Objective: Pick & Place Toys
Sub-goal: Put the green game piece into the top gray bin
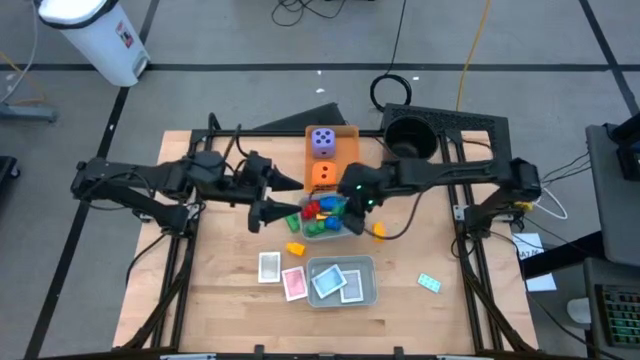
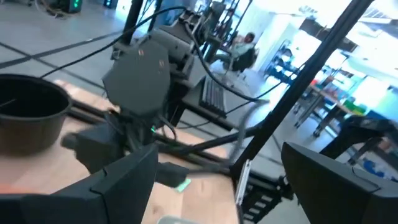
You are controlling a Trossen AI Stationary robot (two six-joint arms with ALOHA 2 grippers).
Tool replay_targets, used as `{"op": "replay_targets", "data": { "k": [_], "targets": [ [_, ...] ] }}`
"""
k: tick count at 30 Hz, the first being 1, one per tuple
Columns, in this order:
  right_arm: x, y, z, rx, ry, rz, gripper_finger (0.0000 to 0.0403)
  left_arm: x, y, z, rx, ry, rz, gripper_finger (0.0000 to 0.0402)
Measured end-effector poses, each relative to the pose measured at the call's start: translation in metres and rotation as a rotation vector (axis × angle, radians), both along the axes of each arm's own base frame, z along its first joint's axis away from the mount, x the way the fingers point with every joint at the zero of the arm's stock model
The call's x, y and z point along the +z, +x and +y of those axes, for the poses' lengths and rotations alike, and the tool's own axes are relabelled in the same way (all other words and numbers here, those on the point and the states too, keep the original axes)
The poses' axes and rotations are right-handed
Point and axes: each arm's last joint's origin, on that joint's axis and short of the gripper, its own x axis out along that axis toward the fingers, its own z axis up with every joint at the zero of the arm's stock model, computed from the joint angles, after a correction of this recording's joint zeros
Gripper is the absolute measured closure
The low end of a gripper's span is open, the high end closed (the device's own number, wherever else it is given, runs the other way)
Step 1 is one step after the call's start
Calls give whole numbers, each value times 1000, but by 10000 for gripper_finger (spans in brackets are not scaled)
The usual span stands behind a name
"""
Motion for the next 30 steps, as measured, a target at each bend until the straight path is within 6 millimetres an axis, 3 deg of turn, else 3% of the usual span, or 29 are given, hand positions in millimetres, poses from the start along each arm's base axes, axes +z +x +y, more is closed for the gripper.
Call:
{"op": "replay_targets", "data": {
  "k": [6, 13, 30],
  "targets": [
    [-30, 16, 3, 39, -13, 92, 264, 3, -5, 1, -1, 16, -15, 55],
    [-55, 19, -2, 67, -77, 227, 264, -1, -2, 0, -2, 14, 15, 55],
    [-92, 30, -8, 139, -115, 343, 263, -4, 0, 0, -2, 13, 33, 55]
  ]
}}
